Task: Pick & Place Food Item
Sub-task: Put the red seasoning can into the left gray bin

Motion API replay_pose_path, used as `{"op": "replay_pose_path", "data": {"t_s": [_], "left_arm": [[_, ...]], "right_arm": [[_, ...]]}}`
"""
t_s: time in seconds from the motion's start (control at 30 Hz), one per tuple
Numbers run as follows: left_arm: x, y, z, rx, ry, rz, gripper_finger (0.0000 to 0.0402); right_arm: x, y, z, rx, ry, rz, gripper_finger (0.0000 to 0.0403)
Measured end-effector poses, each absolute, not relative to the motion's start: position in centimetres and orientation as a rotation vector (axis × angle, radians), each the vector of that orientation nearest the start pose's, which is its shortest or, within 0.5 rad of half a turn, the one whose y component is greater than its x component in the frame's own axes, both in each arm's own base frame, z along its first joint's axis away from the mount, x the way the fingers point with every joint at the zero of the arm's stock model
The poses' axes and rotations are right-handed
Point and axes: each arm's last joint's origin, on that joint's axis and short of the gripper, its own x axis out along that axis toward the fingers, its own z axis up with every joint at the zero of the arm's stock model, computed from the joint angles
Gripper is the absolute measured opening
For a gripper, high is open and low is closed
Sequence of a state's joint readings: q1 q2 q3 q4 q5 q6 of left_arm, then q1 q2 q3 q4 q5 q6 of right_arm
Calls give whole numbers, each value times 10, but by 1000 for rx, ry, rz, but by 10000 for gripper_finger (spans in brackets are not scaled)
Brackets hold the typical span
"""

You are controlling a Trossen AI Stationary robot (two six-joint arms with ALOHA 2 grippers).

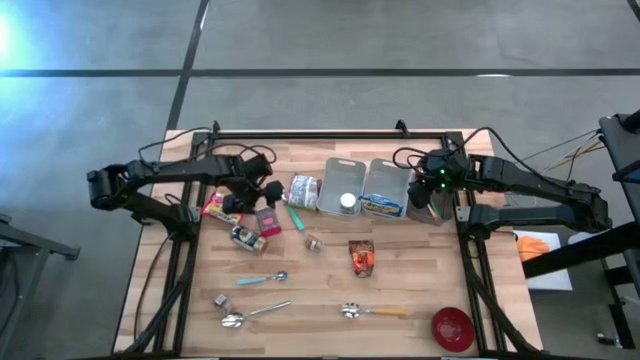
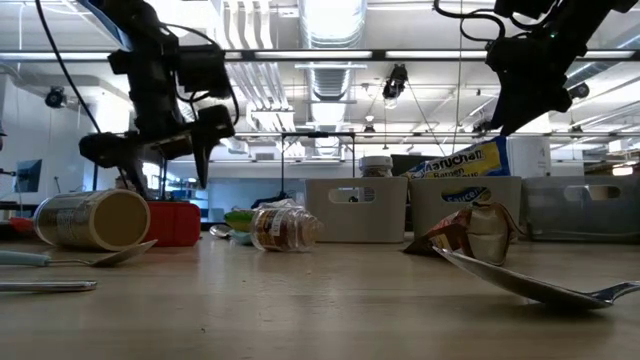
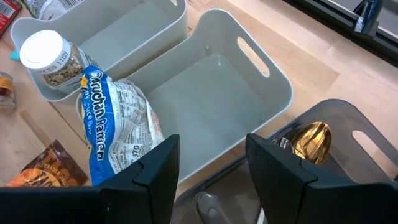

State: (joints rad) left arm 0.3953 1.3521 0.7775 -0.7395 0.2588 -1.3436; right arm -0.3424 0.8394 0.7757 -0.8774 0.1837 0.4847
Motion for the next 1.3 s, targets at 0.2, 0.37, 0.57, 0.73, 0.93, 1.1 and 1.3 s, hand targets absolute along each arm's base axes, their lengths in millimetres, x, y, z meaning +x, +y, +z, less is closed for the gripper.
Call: {"op": "replay_pose_path", "data": {"t_s": [0.2,0.37,0.57,0.73,0.93,1.1,1.3], "left_arm": [[211,77,184,-1580,1016,989,388],[213,75,178,-1579,1031,1020,370],[224,72,164,-1554,1064,1020,369],[230,71,152,-1541,1098,1035,369],[232,72,142,-1540,1139,1061,369],[233,72,139,-1543,1153,1064,369],[235,73,140,-1508,1130,1035,363]], "right_arm": [[138,-55,267,500,818,-703,182],[138,-55,267,500,817,-703,182],[138,-55,267,500,818,-703,182],[138,-55,267,501,819,-702,182],[138,-55,266,505,818,-702,182],[138,-55,266,507,818,-702,182],[138,-55,267,509,816,-702,182]]}}
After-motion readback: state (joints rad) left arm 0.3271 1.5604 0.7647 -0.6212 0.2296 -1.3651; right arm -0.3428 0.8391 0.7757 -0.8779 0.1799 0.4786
